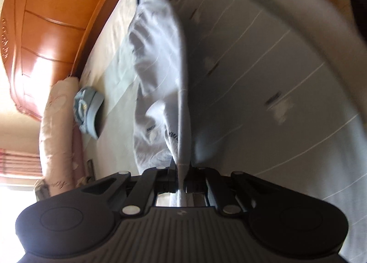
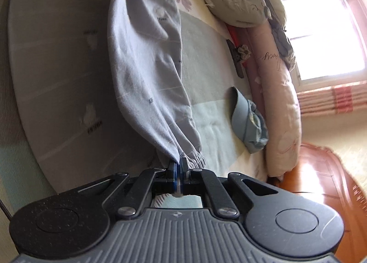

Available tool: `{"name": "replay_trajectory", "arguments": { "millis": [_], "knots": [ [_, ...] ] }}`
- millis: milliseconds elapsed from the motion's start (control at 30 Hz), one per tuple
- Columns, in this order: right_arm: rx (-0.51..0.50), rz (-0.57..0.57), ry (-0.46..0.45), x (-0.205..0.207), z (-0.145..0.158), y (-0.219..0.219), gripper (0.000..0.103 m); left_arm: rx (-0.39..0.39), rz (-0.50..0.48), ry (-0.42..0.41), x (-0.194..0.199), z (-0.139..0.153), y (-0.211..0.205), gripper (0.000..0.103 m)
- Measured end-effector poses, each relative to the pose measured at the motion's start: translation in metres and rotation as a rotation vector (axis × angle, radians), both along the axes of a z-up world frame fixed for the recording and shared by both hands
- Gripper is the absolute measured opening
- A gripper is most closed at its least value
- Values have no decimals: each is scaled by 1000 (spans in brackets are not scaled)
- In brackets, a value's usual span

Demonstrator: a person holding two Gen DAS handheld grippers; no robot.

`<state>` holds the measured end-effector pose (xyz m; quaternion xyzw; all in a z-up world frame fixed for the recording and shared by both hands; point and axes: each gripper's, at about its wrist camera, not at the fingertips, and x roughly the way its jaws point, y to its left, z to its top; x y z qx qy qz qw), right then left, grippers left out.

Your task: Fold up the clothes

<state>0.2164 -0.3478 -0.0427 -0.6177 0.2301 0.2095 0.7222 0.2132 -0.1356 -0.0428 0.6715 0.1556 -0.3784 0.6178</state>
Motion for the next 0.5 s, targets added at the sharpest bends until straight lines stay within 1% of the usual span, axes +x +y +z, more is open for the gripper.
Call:
{"name": "replay_trajectory", "arguments": {
  "millis": [67,200,267,367,467,500],
  "knots": [
    [-40,15,-24,-3,-4,-2,4,-9,-10,38,-5,4,-2,1],
    [-26,11,8,-7,-5,-4,4,-21,-12,107,-13,8,-3,1],
    [-44,28,12,-12,-9,-2,4,-25,-14,136,-17,9,-2,1],
    [-80,50,18,-18,-18,-1,4,-33,-26,168,-22,8,-3,1],
    [-89,48,25,-21,-21,-3,4,-41,-39,199,-27,8,-3,1],
    [-93,47,21,-22,-21,-4,4,-40,-41,198,-30,7,-3,1]
  ]
}}
